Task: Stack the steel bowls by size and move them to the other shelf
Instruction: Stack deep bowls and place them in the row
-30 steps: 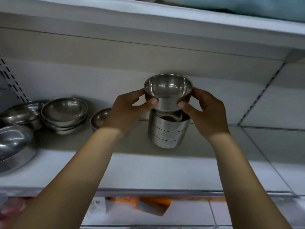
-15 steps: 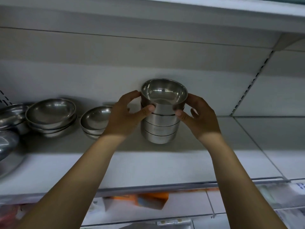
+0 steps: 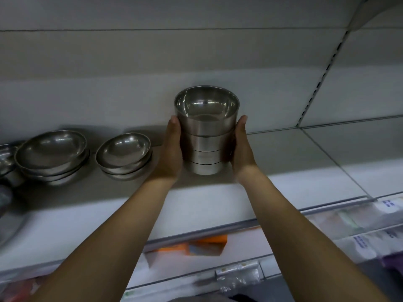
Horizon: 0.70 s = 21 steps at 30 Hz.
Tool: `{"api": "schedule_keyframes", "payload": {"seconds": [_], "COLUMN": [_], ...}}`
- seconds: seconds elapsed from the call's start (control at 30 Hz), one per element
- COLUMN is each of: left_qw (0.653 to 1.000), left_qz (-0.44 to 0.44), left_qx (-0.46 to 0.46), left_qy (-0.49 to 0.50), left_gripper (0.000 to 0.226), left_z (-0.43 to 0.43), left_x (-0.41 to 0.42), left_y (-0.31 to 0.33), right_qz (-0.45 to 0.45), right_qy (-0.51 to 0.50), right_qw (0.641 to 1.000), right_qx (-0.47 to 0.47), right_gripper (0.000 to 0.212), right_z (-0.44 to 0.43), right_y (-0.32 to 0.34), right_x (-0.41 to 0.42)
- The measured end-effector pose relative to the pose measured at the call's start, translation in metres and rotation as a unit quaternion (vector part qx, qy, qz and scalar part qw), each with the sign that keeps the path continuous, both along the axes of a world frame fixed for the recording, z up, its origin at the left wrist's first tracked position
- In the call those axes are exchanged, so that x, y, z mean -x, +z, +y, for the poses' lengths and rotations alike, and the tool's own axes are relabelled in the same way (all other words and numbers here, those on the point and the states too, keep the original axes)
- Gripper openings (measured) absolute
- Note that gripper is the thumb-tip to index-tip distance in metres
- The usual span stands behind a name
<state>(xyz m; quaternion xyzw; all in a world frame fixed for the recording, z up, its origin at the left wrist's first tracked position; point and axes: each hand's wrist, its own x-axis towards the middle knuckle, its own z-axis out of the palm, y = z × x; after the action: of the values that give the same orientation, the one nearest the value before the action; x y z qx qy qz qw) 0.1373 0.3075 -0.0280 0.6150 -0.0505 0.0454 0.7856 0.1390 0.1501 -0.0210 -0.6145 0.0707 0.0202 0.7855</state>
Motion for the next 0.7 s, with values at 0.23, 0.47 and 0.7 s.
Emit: {"api": "schedule_keyframes", "payload": {"seconds": [0.23,0.47,0.7], "left_qw": [0.997,0.995,0.995], "left_qz": [0.018,0.013,-0.001], "left_qx": [0.070,0.099,0.096], "left_qy": [0.037,0.026,-0.031], "left_gripper": [0.106,0.080,0.056], "left_z": [-0.027,-0.100,-0.231], "left_x": [-0.007,0.018,0.061], "left_y": [-0.010,0.022,0.043], "right_qz": [0.027,-0.045,-0.044], "right_qy": [-0.065,-0.115,-0.172], "right_qw": [0.997,0.992,0.982], "right_qx": [-0.008,0.005,0.069], "right_gripper": [0.069,0.066,0.069], "right_z": [0.001,-0.065,-0.186], "right_y": [0.007,0.024,0.041], "right_x": [0.014,0.047,0.096]}}
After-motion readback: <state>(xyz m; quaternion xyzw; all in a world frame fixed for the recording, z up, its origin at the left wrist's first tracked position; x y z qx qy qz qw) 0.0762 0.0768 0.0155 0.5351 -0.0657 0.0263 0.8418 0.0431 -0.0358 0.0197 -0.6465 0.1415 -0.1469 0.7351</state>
